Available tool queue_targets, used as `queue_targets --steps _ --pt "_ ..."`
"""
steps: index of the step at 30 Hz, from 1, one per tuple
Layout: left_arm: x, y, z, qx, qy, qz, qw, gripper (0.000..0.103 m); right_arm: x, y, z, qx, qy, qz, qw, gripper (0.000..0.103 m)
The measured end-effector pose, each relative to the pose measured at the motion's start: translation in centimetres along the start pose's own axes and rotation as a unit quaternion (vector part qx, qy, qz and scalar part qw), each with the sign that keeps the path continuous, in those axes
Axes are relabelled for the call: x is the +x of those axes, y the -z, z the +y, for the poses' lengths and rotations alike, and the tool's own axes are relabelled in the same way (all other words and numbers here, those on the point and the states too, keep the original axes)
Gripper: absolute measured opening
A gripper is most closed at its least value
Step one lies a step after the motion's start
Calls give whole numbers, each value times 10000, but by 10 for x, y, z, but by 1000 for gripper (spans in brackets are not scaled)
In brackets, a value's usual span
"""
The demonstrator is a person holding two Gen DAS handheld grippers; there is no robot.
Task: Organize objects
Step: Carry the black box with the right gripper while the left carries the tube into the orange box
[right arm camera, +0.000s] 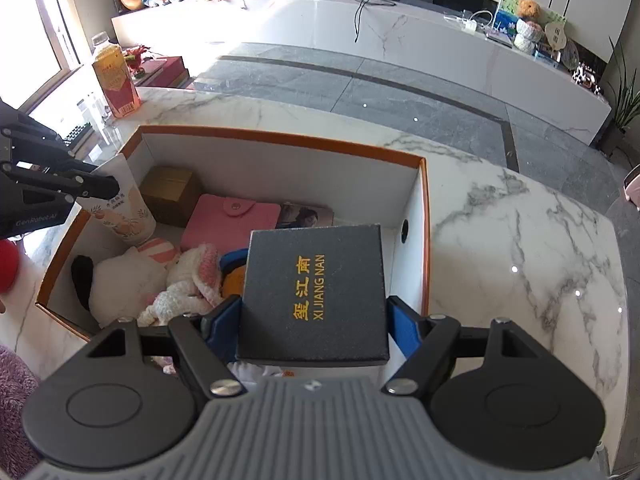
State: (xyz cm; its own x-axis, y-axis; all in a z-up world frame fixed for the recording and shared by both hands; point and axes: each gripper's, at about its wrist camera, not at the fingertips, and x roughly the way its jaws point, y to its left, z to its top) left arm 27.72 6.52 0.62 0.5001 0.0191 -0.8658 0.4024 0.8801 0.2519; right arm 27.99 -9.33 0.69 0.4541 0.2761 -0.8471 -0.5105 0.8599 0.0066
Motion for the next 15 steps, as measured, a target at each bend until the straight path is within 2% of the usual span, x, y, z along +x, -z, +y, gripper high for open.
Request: queue_targets --steps 5,8,15 --pt "17 2 -3 124 -7 163 9998 8 19 -6 2 -45 316 348 9989 78" --pt "27 6 -4 106 16 277 9996 8 32 -8 4 7 364 567 9977 78" --pt "24 9 3 8 1 124 9999 11 54 -11 9 5 649 912 9937 78"
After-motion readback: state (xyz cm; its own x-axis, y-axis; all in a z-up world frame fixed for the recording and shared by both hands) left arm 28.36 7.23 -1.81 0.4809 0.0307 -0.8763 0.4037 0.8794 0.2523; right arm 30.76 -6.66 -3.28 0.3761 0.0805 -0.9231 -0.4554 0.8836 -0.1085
